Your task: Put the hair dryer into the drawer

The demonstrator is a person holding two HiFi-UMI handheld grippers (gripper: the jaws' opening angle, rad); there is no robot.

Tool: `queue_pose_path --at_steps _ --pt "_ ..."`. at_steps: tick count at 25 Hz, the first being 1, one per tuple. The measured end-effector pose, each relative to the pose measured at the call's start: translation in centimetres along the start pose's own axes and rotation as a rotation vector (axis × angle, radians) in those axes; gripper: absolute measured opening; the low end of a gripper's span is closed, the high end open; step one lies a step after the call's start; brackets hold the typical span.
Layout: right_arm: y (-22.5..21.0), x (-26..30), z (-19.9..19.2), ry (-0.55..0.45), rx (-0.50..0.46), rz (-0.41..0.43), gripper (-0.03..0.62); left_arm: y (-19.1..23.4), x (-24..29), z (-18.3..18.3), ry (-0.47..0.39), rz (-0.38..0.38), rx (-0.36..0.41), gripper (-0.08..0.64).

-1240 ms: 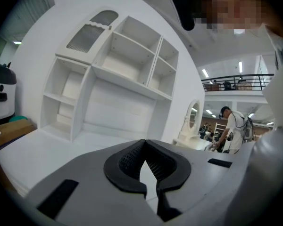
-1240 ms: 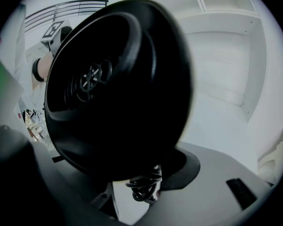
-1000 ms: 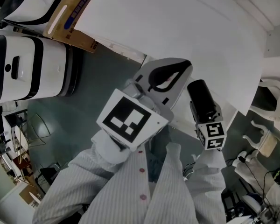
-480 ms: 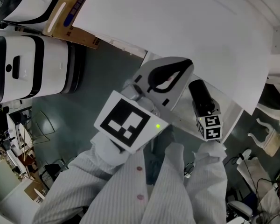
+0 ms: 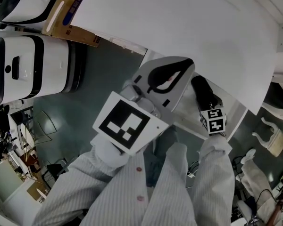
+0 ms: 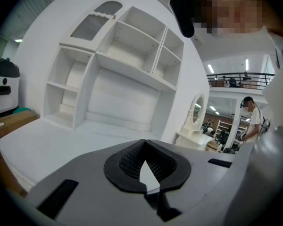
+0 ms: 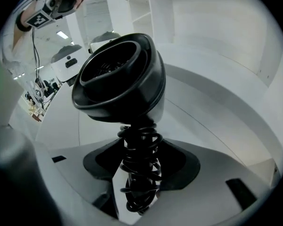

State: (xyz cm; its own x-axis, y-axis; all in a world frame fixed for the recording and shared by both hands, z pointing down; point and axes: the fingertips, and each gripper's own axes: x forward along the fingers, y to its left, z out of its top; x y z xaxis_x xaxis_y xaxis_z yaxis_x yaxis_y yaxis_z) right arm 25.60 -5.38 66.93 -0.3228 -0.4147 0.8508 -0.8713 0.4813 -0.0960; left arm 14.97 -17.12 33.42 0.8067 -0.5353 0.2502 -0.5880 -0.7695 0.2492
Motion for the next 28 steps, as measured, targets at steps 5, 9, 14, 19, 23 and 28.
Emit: queue_pose_path --at_steps 5,9,14,19,23,28 --pt "-0.2 0.7 0.2 0.008 -0.006 0.01 0.222 -0.2 0.0 -0.4 0.006 -0.002 -0.006 0.009" --pt "0.0 1.4 0.3 0.021 -0.025 0.022 0.223 0.1 0.1 -0.7 0.012 -0.002 -0.006 0.009" --pt "0.1 1.9 0.0 0.051 -0.053 0.041 0.224 -0.1 0.3 -1.0 0.014 0.0 -0.008 0.009" --pt "0.1 2.4 0.0 0.077 -0.043 0.051 0.224 0.2 0.3 -1.0 0.015 -0.001 -0.01 0.009" --pt "-0.1 2.7 -0.1 0.098 -0.031 0.059 0.224 0.2 0.4 -1.1 0.014 -0.004 -0.01 0.009" --pt "0.1 2.7 -0.2 0.129 -0.019 0.076 0.224 0.0 0.2 -0.9 0.01 -0.01 -0.012 0.009"
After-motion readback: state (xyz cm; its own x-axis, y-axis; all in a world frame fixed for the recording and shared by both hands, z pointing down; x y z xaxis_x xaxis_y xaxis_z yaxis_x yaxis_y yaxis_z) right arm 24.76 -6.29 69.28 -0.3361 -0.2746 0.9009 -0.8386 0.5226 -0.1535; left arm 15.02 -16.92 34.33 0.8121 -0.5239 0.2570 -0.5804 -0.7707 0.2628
